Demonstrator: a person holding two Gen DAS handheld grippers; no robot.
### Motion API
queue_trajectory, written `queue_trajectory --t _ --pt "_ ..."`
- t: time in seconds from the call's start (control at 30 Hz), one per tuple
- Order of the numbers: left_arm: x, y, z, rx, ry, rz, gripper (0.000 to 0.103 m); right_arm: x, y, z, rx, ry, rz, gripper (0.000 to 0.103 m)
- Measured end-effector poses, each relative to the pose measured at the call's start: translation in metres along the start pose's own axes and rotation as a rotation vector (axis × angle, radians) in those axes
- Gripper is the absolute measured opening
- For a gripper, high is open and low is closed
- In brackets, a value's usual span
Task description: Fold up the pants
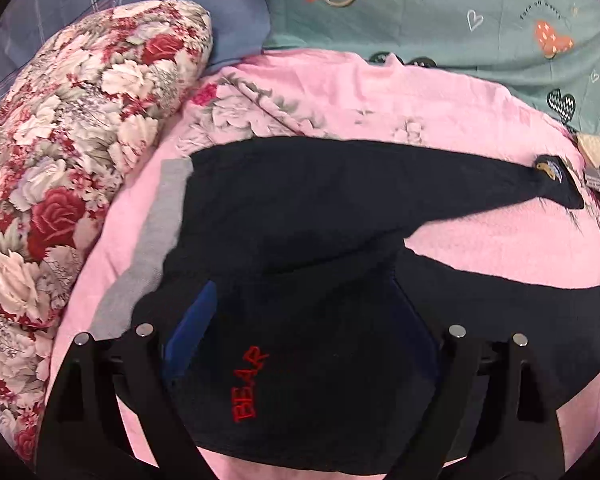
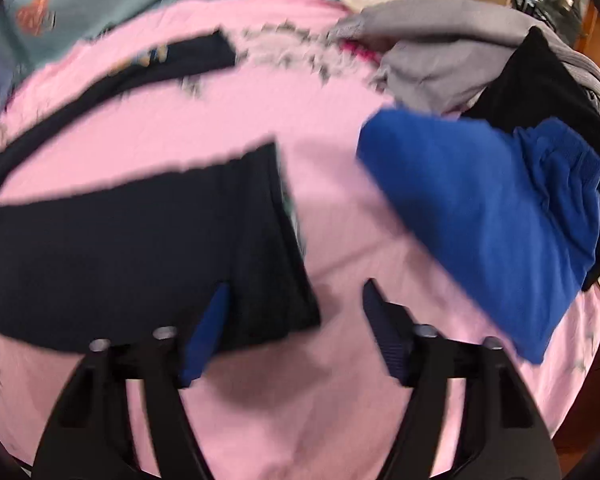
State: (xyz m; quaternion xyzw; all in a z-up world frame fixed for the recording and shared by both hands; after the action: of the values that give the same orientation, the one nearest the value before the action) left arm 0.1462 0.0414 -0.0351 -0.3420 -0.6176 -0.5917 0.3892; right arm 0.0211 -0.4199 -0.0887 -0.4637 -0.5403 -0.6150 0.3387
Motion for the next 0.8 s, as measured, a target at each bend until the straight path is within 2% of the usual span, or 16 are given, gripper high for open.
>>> queue_trajectory --t 0.03,0.07,0.13,0.17,0.2,0.23,0.27,0.3,0.33,0.4,0.47,0.6,0.63,0.73,0.8 --pt "-0.003 -0.001 0.0 0.0 0.003 0.007 0.088 0.001 -0.001 0.006 0.006 -0.014 0.004 0.013" --pt "-0.004 -0.002 0.001 0.003 0.01 0.009 0.088 0.006 0.002 0.009 0.003 -0.064 -0.013 0.013" --pt "-0.005 -0.003 0.007 0.014 0.023 0.003 0.088 0.006 0.011 0.008 -0.016 -0.107 -0.013 0.017" --pt "-0.006 -0.002 0.012 0.023 0.034 0.001 0.088 -0.003 0.017 0.007 -0.015 -0.178 0.035 0.036" --pt "-0.006 -0.001 0.017 0.032 0.043 -0.001 0.088 -0.006 0.022 0.006 0.003 -0.262 0.046 0.053" --pt "-0.006 0.001 0.022 0.041 0.051 -0.004 0.088 -0.001 0.029 0.008 0.029 -0.404 0.02 0.074" --pt "-0.006 0.005 0.028 0.056 0.06 -0.008 0.088 0.007 0.034 0.006 0.03 -0.465 -0.02 0.075" --pt "-0.006 0.009 0.032 0.068 0.063 -0.013 0.088 0.015 0.039 0.0 0.004 -0.481 -0.055 0.075" --pt "-0.006 0.014 0.035 0.083 0.063 -0.022 0.089 0.025 0.046 -0.005 -0.044 -0.452 -0.095 0.075" --pt "-0.009 0.025 0.039 0.124 0.058 -0.034 0.09 0.043 0.063 -0.013 -0.137 -0.301 -0.186 0.076" --pt "-0.016 0.034 0.037 0.159 0.028 -0.027 0.09 0.046 0.09 -0.01 -0.168 -0.157 -0.227 0.077" --pt "-0.042 0.028 0.032 0.204 -0.055 0.03 0.09 0.01 0.151 0.004 -0.179 -0.027 -0.187 0.077" --pt "-0.046 0.025 0.032 0.187 -0.047 0.048 0.09 -0.003 0.165 0.006 -0.19 -0.014 -0.175 0.077" --pt "-0.049 0.022 0.038 0.174 -0.033 0.033 0.09 -0.045 0.206 0.011 -0.209 -0.005 -0.115 0.076" --pt "-0.055 0.022 0.043 0.203 -0.047 0.061 0.09 -0.067 0.22 0.014 -0.261 0.059 -0.065 0.07"
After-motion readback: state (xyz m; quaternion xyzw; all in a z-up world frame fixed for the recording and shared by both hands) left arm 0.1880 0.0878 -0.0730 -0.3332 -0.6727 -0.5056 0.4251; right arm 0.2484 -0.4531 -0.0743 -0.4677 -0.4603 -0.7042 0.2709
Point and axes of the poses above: each gripper's, at about its wrist camera, not at the fingertips, and x roughly against the way its jaws point, z to its left, y to its top, the point moved 3 cm from there along -x, roughly the way its jaws point, and after that the axes turned 11 degrees about z, right-handed, at the moved point
